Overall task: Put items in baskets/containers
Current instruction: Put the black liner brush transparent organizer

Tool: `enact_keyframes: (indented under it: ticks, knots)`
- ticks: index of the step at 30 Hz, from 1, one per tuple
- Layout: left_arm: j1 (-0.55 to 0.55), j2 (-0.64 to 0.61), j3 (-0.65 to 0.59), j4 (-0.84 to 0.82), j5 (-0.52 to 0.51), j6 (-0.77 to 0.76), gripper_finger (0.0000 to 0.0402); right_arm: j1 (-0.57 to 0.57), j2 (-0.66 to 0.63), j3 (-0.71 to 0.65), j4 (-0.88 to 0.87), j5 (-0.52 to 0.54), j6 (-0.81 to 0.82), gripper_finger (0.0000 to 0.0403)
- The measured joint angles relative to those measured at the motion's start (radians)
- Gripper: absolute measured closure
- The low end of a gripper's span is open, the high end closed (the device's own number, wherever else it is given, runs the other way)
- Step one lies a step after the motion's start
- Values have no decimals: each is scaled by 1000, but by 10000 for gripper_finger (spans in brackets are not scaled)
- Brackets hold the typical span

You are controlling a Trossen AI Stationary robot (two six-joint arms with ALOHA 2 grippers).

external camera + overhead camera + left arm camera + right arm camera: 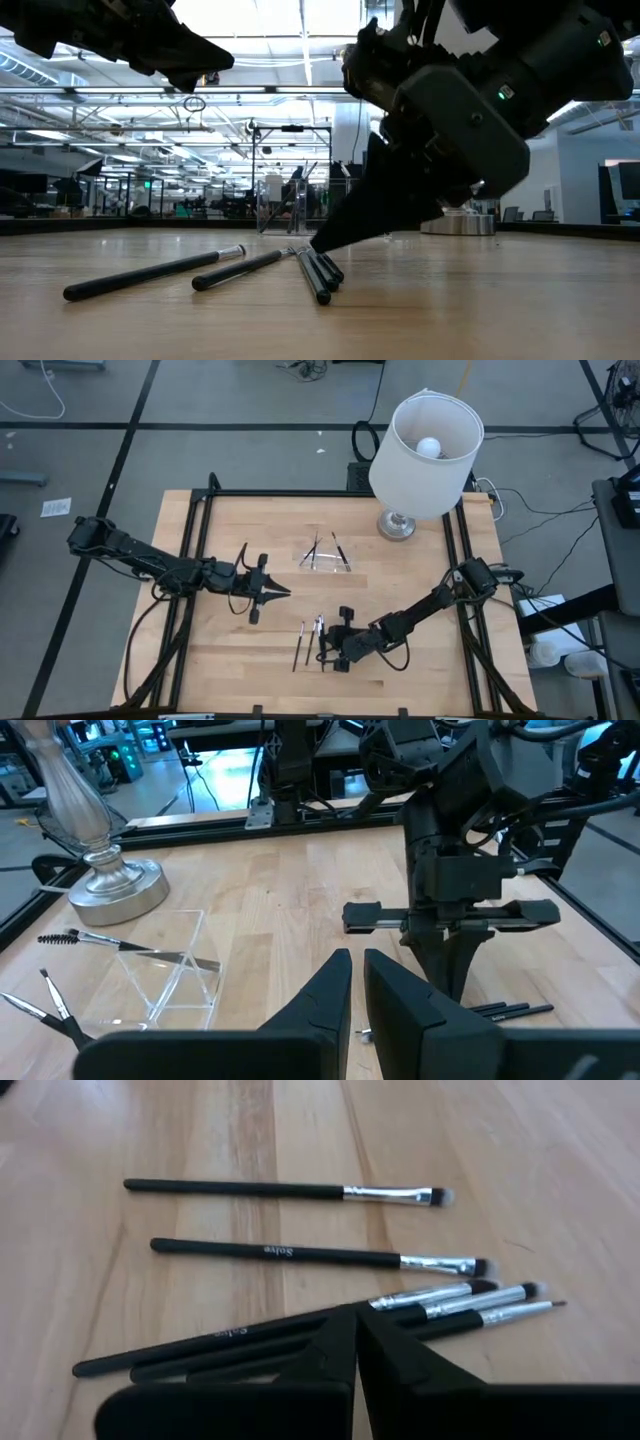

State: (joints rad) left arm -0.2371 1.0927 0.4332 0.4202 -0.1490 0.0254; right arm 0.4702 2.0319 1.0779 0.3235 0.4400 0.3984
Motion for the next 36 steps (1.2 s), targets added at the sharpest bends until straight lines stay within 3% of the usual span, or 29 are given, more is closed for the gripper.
enact_keyframes:
  ticks: [18,28,32,36]
  knots:
    - [0,0,0,-1,0,0,360,1,-1,0,-70,0,45,403]
    - [0,0,0,-1,0,3,360,15,-42,65,-96,15,-47,403]
    - [0,0,0,-3,0,3,360,68,-117,215,-339,138,-69,403]
    - [0,0,0,-10,0,-1,360,113,-149,362,-771,211,129,403]
